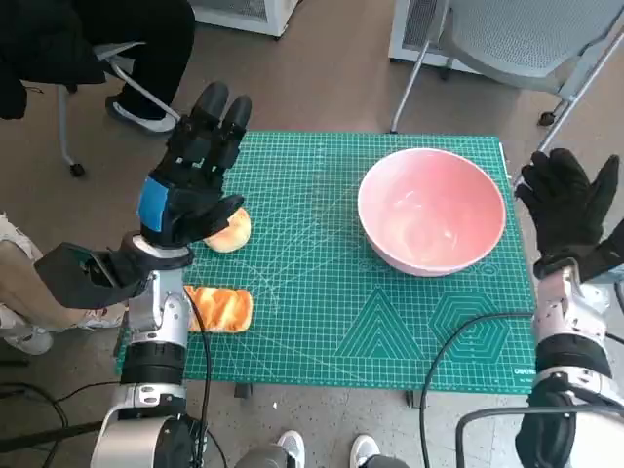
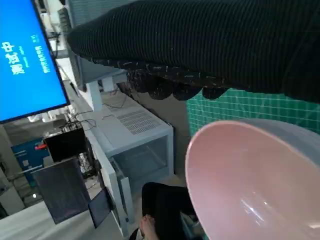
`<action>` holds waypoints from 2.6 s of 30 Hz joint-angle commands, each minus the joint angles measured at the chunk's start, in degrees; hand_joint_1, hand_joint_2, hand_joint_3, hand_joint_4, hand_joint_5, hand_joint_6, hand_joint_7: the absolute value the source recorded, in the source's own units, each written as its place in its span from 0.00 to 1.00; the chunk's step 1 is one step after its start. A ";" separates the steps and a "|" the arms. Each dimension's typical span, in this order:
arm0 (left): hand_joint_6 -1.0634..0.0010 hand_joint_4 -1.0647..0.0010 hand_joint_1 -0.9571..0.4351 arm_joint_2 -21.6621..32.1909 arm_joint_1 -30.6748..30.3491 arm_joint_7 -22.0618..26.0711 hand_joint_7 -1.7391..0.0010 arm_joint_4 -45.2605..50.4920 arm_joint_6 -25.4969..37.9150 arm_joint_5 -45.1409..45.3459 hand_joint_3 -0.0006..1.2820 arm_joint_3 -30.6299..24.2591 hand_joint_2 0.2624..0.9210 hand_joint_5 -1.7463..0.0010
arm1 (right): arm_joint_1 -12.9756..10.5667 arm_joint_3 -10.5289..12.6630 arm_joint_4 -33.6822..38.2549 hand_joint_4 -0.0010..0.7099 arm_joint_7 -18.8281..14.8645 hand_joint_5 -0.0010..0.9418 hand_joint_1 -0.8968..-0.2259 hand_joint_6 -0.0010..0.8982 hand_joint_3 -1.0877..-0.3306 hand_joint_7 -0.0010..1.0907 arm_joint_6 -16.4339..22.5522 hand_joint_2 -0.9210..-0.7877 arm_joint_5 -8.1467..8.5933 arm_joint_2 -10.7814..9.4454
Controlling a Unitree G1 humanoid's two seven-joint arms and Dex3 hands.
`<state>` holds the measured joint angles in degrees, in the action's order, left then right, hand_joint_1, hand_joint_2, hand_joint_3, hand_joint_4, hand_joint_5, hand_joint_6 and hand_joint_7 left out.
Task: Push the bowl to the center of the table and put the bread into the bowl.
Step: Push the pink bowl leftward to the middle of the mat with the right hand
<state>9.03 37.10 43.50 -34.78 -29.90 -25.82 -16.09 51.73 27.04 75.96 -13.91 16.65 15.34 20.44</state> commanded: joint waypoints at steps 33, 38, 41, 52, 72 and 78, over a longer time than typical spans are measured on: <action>0.83 0.96 0.32 0.30 0.02 0.18 0.98 -0.15 -0.07 -0.41 0.18 0.03 1.00 0.99 | -0.36 -2.80 0.60 0.21 -0.94 0.00 0.36 0.24 0.36 0.09 -0.56 0.00 -4.60 -5.07; 0.83 0.96 0.32 0.20 0.03 -0.08 0.98 -0.23 -0.21 -0.32 0.18 -0.03 1.00 1.00 | -0.03 -2.92 0.60 0.21 -0.80 0.01 0.35 0.25 0.36 0.09 -0.65 0.00 -4.86 -5.79; 0.83 0.96 0.32 0.17 0.02 -0.38 0.98 -0.15 -0.33 -0.11 0.18 0.00 1.00 1.00 | 0.20 -2.98 0.59 0.21 -0.75 0.01 0.35 0.25 0.37 0.09 -0.73 0.00 -4.88 -6.27; 0.84 0.96 0.33 0.35 -0.12 -0.33 0.98 0.25 -1.07 0.01 0.18 0.00 1.00 1.00 | 1.21 -3.05 0.64 0.21 -0.97 0.00 0.37 0.25 0.35 0.09 -1.14 0.00 -4.80 -8.63; 0.84 0.96 0.32 0.52 -0.75 -1.34 0.98 1.26 -0.36 0.21 0.19 0.10 1.00 1.00 | 1.78 -5.92 0.55 0.28 -0.85 0.02 0.38 0.30 0.33 0.10 -0.06 0.00 -7.67 -11.89; 0.84 0.97 0.31 0.69 -0.80 -1.43 0.98 1.50 -0.36 0.26 0.19 0.20 1.00 1.00 | 1.85 -7.13 0.63 0.29 -0.90 0.02 0.34 0.30 0.36 0.10 0.29 0.00 -8.57 -12.20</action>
<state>9.05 36.92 42.14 -34.27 -30.28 -25.69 -16.12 53.71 20.42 75.95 -14.65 17.22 7.54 8.69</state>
